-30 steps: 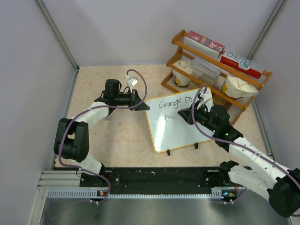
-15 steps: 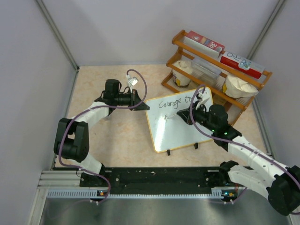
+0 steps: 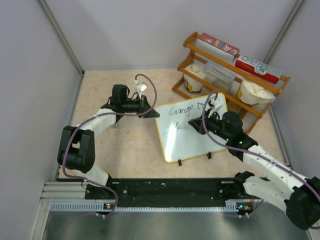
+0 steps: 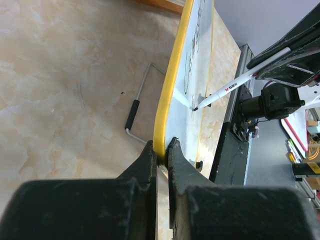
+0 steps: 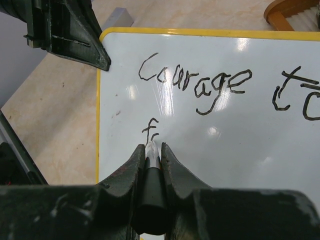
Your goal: Write a sentence on the whiteboard
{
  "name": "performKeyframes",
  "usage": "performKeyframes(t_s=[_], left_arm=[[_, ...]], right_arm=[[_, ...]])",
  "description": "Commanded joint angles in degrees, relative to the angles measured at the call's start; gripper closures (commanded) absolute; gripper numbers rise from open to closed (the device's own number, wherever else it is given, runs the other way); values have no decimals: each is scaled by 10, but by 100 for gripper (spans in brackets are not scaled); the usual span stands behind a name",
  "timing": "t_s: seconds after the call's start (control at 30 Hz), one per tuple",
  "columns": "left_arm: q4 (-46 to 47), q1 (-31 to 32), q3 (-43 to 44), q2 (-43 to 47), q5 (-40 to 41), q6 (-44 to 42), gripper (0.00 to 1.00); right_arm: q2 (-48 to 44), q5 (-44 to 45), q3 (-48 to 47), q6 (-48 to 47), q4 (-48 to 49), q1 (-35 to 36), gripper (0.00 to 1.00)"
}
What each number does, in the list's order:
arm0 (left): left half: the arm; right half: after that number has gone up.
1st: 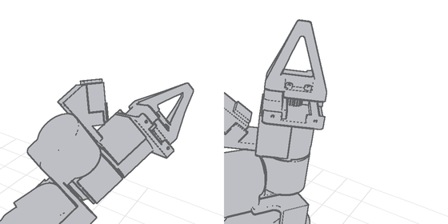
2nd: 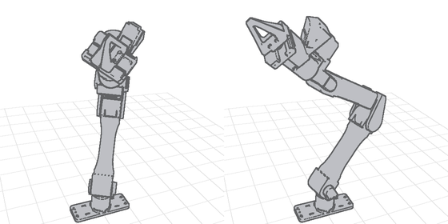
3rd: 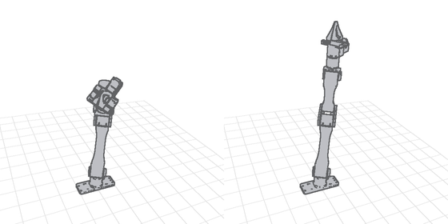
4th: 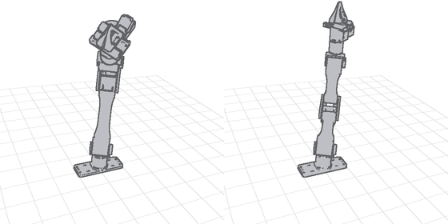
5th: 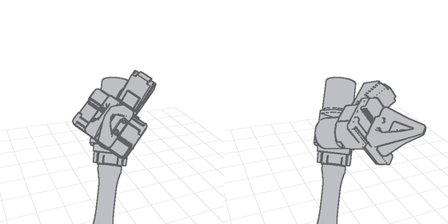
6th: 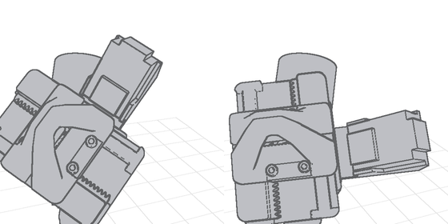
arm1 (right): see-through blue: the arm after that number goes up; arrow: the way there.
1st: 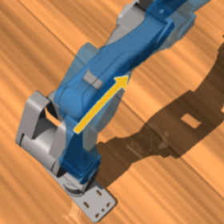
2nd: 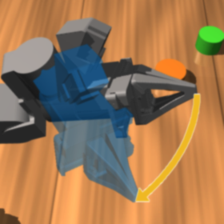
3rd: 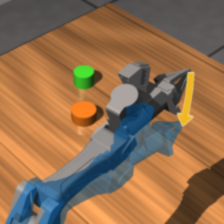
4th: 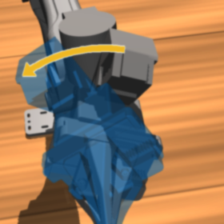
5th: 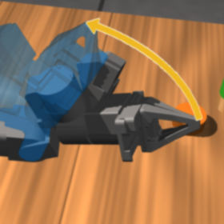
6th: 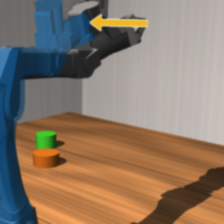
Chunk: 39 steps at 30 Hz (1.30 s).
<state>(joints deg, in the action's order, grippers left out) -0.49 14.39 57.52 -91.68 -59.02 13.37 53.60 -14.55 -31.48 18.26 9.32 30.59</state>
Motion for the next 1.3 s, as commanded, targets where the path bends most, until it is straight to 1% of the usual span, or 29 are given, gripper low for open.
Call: performKeyframes(t_s=[0.0, 0.3, 0.53, 0.87, 1.07, 1.27], left_arm=[[-23, 30, -24, -24, 52, -108, 100], [-22, 32, -25, -23, 51, -108, 100], [-23, 32, -26, -21, 51, -108, 100], [-23, 32, -25, -23, 52, -109, 100], [-24, 32, -26, -24, 53, -110, 100], [-24, 32, -26, -22, 53, -109, 100]], right_arm=[[-9, 21, 6, -14, -28, 1, 100], [-31, 74, 9, -8, -30, 1, 100], [-15, 73, -9, -3, -3, 1, 100], [11, 41, -17, 12, 16, 1, 100], [-20, 36, -8, 20, 25, 0, 100], [-46, 58, -6, 13, 11, 0, 100]])
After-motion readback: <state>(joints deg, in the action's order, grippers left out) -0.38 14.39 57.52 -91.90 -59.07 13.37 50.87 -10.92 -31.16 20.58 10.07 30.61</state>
